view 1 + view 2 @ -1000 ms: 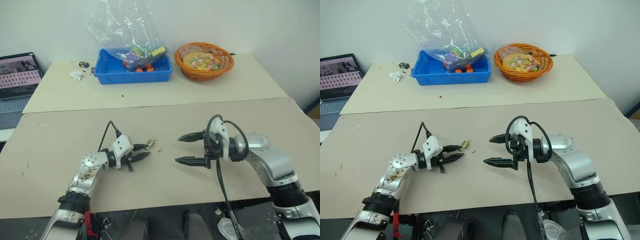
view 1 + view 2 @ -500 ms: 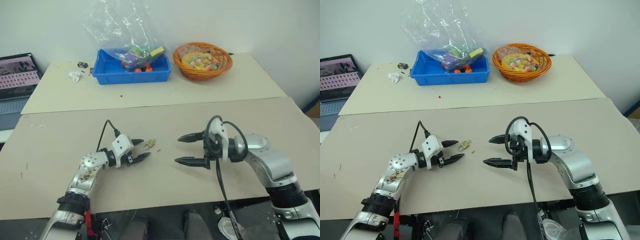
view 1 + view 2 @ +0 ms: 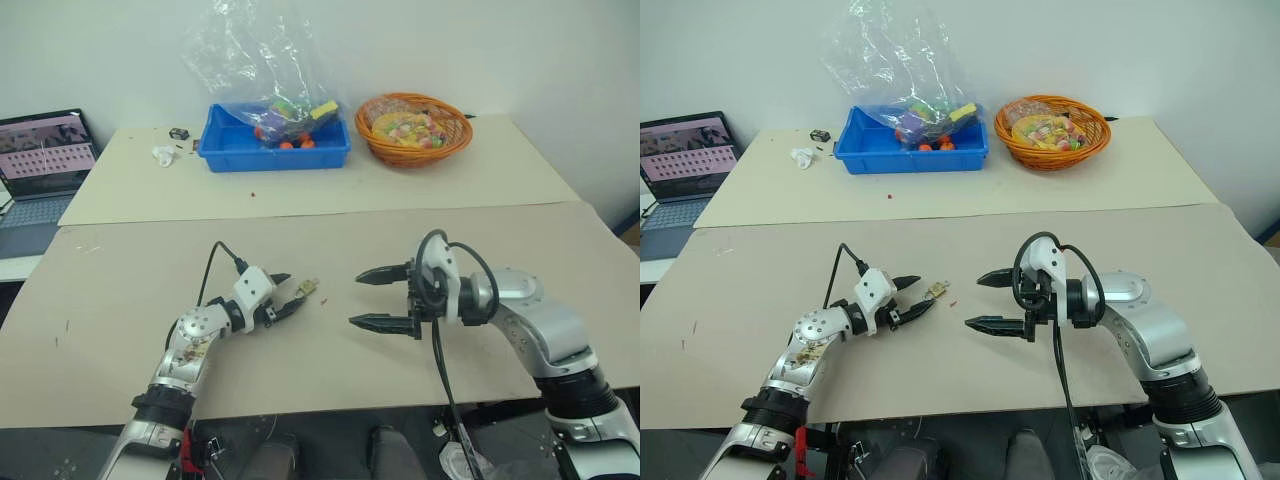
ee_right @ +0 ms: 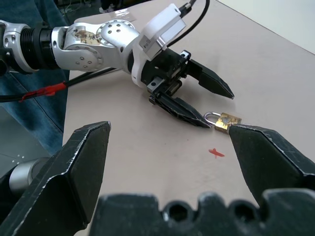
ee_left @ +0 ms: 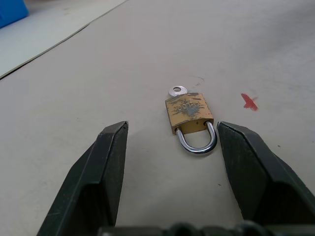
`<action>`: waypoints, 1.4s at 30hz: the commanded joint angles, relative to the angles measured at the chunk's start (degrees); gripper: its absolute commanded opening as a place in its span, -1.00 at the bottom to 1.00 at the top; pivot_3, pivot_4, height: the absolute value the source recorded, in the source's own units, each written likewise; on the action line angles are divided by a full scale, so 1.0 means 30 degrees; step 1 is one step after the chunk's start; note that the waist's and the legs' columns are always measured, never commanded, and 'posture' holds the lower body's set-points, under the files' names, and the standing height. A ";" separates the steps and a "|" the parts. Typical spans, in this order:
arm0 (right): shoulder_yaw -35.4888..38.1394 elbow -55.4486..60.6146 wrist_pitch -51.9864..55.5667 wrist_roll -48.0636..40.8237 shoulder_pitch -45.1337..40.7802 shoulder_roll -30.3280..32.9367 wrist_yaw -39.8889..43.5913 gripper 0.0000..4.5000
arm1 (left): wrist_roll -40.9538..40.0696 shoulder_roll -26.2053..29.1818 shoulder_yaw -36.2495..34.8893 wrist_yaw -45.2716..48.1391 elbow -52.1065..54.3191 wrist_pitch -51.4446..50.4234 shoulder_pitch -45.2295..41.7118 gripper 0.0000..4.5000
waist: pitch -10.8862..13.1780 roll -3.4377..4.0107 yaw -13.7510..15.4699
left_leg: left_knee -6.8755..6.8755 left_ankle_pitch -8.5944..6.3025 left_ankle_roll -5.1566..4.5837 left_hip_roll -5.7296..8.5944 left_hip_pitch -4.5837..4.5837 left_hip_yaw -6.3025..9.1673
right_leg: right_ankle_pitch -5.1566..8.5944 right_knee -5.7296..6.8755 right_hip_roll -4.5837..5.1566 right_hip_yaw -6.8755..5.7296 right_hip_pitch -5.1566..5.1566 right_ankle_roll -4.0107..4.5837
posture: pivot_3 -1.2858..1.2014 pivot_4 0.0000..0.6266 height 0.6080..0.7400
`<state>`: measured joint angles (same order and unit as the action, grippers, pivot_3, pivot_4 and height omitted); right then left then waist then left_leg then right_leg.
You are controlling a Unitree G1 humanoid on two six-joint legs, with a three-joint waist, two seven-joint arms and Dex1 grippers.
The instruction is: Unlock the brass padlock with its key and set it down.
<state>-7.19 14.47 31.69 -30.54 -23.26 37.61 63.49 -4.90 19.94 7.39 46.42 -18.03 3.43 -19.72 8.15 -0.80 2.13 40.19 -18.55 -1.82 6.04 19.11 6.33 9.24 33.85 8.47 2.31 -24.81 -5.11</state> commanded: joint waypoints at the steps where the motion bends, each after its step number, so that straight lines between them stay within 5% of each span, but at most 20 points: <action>1: 0.0592 0.0685 0.0024 -0.0373 -0.0203 0.0058 -0.0122 1.00 | 0.0210 -0.0548 0.0841 0.0403 -0.1390 -0.0394 -0.0195 0.36 | -0.0010 0.0017 0.0128 | -0.0001 0.0000 0.0001 0.0000 -0.0010 0.0001 | 0.0000 0.0001 0.0000 -0.0003 0.0014 -0.0001 | 0.03 -0.52 1.00; 17: 0.0735 0.1393 0.0568 -0.0776 -0.0051 0.0092 -0.0488 1.00 | -0.1364 0.1000 -0.0482 0.0146 0.6870 -0.4851 0.1759 0.36 | 0.0013 -0.0019 -0.0432 | -0.0056 0.0034 0.0097 -0.0012 0.0136 0.0000 | 0.0020 -0.0070 -0.0003 -0.0011 -0.0165 -0.0031 | 0.03 -0.52 1.00; 42: 0.1043 0.1552 0.0585 -0.1368 0.0496 0.0054 -0.0669 1.00 | -0.0485 -0.0633 0.0479 -0.2653 0.4475 -0.6099 0.1982 0.36 | 0.0016 -0.0024 -0.0490 | -0.0114 0.0034 0.0100 -0.0015 0.0091 -0.0006 | 0.0018 -0.0184 -0.0006 -0.0012 -0.0113 -0.0029 | 0.03 -0.52 1.00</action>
<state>-5.96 16.64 33.09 -32.90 -21.65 37.65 61.68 -6.95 18.50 8.16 39.41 -2.14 -13.86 -14.09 8.19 -0.88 0.66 39.84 -18.45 -1.52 6.00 19.34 6.31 9.29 33.30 8.45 2.28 -25.11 -5.20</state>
